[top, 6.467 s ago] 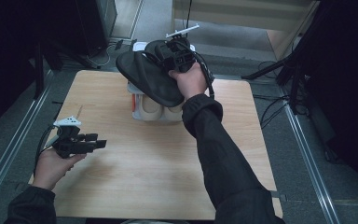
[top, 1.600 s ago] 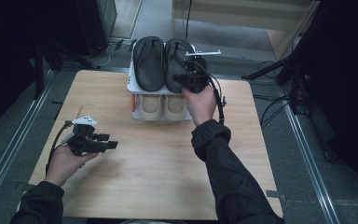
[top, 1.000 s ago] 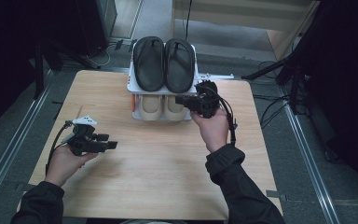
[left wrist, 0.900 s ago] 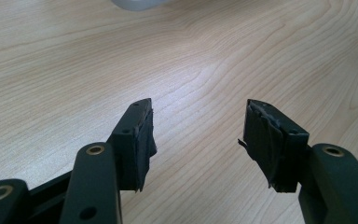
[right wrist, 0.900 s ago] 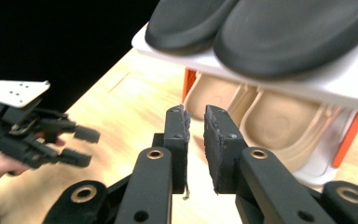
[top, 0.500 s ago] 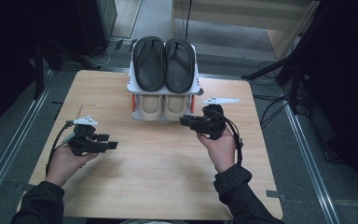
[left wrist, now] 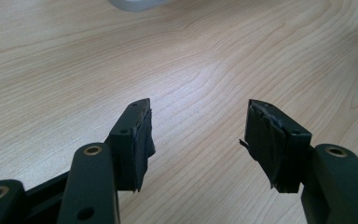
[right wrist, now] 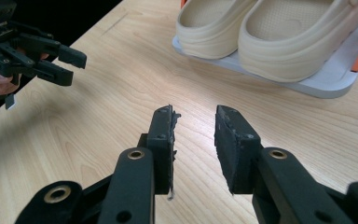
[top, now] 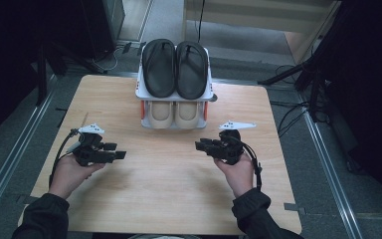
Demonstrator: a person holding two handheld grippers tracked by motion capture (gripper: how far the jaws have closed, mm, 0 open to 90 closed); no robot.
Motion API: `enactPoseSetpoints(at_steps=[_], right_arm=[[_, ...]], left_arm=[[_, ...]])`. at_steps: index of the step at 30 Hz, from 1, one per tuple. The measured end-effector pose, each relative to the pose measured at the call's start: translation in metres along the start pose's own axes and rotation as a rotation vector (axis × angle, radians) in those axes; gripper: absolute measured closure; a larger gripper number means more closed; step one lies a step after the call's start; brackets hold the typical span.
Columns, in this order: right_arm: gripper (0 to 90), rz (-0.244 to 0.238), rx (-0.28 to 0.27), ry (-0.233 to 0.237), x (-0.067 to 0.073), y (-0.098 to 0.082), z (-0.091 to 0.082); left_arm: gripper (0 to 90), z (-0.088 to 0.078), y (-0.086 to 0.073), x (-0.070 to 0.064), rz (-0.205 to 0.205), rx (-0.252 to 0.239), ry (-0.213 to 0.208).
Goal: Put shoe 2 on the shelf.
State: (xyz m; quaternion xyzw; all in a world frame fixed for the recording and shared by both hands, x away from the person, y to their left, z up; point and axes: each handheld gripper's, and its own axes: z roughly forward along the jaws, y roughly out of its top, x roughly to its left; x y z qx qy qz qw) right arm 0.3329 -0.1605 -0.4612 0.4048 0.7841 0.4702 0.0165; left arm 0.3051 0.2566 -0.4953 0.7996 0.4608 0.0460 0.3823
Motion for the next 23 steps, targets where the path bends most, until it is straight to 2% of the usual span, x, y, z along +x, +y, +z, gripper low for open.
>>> enactPoseSetpoints(at_steps=[4, 6, 8, 10, 14, 19, 23], right_arm=[[66.2, 0.005, 0.014, -0.008, -0.005, -0.007, -0.001], [65.2, -0.008, -0.004, -0.008, -0.006, -0.012, -0.002], [64.4, -0.010, 0.001, -0.014, -0.007, -0.016, -0.002], [63.8, 0.001, 0.008, -0.018, -0.010, -0.019, -0.003], [63.8, 0.029, -0.017, -0.008, -0.013, -0.023, -0.003], [61.5, 0.007, -0.006, -0.017, -0.012, -0.026, 0.001], [61.0, 0.008, -0.012, -0.021, -0.014, -0.026, 0.000]], left_arm=[[41.7, 0.000, 0.000, 0.000, 0.001, -0.002, -0.001], [41.5, 0.000, 0.000, 0.000, 0.000, -0.002, -0.002], [41.3, -0.001, -0.001, 0.000, -0.002, -0.005, -0.003], [41.3, -0.001, -0.001, -0.001, -0.003, -0.009, -0.005], [40.8, -0.001, -0.001, -0.002, 0.008, -0.002, -0.005], [40.1, -0.003, -0.004, -0.004, 0.012, -0.016, -0.009], [39.8, -0.004, -0.005, -0.002, 0.004, -0.017, -0.010]])
